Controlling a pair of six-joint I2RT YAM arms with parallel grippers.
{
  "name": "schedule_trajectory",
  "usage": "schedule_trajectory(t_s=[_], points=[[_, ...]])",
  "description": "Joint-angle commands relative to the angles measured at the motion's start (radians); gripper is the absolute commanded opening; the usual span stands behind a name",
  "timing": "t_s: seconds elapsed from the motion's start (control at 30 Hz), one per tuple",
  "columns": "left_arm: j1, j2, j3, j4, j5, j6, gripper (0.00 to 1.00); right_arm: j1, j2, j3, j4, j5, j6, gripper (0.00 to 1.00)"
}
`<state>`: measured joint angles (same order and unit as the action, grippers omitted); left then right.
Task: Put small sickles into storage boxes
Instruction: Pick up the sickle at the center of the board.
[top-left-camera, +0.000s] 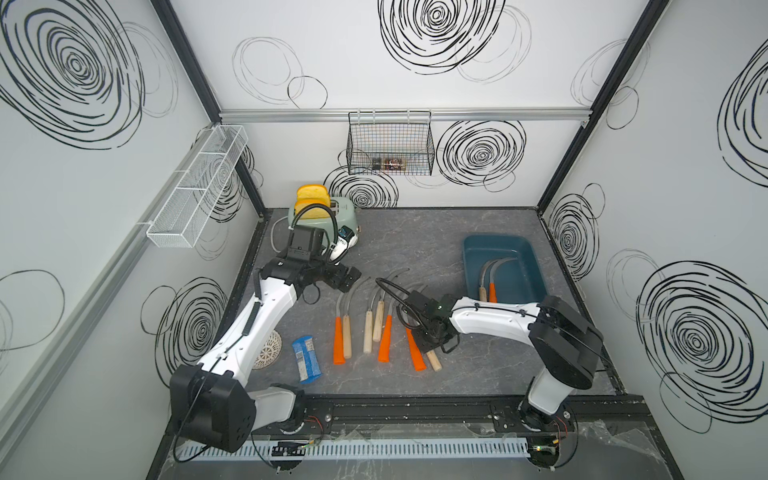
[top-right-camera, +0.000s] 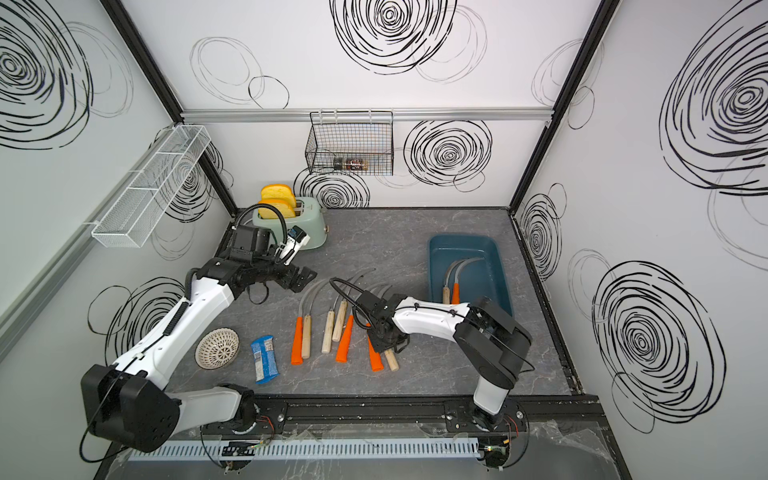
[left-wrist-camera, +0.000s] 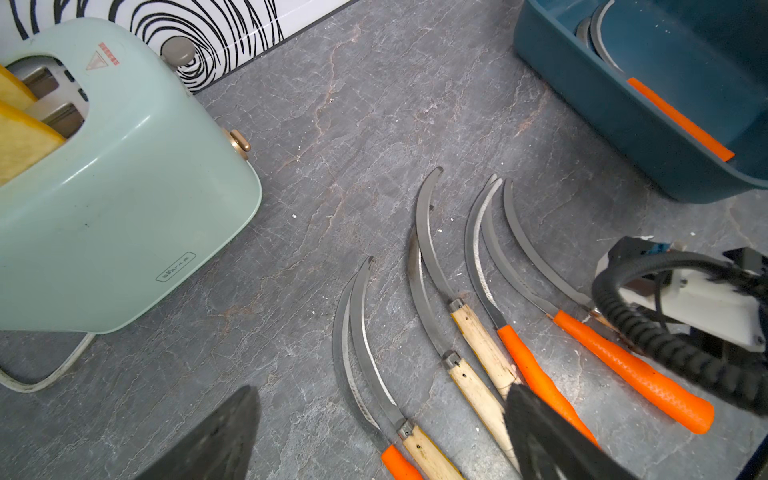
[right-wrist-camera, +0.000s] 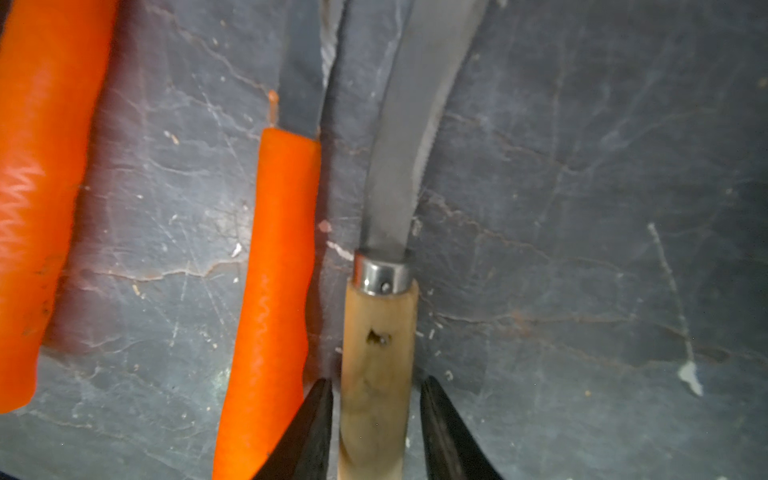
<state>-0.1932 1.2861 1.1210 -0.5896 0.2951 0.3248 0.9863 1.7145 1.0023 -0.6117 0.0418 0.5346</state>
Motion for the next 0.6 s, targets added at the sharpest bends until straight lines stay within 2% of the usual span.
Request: schedule_trajectory(t_s=[0.0, 0.57], points=[[0.01, -0.023, 0.014, -0.009, 0.01, 0.01, 0.96, 0.008, 0.02, 0.025, -0.028, 0.016, 0.002, 0.39], [0.011, -0.021, 0.013, -0.006, 0.009, 0.01, 0.96, 0.014, 0.043, 0.038, -0.046, 0.046, 0.004, 0.38]])
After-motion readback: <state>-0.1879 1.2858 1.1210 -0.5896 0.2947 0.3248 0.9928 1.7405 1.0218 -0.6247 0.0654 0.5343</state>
